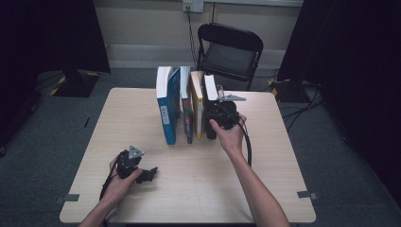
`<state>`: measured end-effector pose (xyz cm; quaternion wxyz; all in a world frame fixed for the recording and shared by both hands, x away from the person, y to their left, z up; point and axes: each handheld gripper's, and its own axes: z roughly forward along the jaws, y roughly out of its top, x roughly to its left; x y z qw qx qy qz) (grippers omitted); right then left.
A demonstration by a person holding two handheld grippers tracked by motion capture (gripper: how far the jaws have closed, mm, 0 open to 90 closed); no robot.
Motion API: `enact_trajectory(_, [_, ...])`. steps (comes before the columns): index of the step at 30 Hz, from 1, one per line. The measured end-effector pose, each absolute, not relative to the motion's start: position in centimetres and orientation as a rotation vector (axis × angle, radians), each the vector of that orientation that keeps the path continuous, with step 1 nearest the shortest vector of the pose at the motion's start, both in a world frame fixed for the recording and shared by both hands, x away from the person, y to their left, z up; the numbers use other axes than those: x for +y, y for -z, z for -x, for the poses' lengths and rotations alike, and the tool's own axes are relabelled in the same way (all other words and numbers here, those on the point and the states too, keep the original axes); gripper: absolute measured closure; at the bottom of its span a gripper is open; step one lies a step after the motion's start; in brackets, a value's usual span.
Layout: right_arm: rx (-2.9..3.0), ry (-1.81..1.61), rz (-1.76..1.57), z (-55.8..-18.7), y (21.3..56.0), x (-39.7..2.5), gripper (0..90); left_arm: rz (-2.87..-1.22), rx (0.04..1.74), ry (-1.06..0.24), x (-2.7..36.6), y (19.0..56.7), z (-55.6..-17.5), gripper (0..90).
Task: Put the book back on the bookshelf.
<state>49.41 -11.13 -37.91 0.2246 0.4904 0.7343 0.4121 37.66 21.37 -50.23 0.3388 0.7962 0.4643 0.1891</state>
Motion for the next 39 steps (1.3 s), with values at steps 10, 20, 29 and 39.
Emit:
enact_trajectory(10, [2.022,-1.125,-1.337,-48.8,38.8,-11.1,46.3,-2.088,1.199,-0.492,21.5,50.2,-37.5,0.0])
enact_trajectory(20, [2.034,-1.151,-1.359,-47.6,38.5,-10.8,45.4,-2.084,1.203,-0.493,21.5,50.2,-37.5,0.0])
enact_trajectory(29, [2.031,-1.171,-1.31,-47.5,38.8,-10.9,40.0,-2.084,1.2,-0.49,21.5,50.2,-37.5,0.0])
enact_trajectory(39, [2.044,-1.175,-1.301,-47.8,39.2,-11.2,43.7,-2.083,1.2,-0.489,21.5,50.2,-37.5,0.0])
